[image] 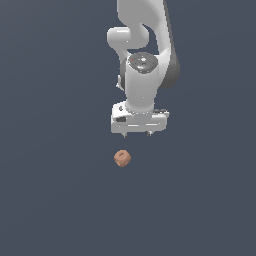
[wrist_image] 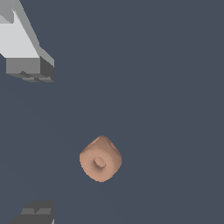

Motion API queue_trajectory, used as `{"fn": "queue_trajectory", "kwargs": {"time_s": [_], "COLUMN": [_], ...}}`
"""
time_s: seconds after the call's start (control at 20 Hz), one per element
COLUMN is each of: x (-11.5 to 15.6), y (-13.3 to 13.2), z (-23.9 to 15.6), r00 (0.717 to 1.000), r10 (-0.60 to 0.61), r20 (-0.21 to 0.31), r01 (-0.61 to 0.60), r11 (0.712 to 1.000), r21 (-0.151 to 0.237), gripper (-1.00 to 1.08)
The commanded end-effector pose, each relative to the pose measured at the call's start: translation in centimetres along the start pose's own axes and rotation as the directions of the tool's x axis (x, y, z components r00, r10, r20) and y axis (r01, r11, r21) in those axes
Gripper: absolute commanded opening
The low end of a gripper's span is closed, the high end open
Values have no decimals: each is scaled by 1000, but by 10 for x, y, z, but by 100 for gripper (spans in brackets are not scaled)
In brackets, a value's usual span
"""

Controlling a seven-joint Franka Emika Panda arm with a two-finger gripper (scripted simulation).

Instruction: Pick up the object and move it to a goal position.

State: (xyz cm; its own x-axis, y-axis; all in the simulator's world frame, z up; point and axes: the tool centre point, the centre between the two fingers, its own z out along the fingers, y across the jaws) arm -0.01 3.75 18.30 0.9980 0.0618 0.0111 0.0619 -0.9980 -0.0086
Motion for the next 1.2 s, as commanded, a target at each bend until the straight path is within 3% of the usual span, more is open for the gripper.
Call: {"fn": "queue_trajectory", "kwargs": {"time_s": [0.0,0.5,1.15], "x": [0,10,12], "y": [0,10,16], "z": [0,-16,-5], "r00": [1000,999,996], "r10": [0,-19,-89], "r20": [0,-38,-30], "r01": [0,19,88], "r11": [1000,1000,996], "r21": [0,-16,-20], "gripper": [100,100,100]}}
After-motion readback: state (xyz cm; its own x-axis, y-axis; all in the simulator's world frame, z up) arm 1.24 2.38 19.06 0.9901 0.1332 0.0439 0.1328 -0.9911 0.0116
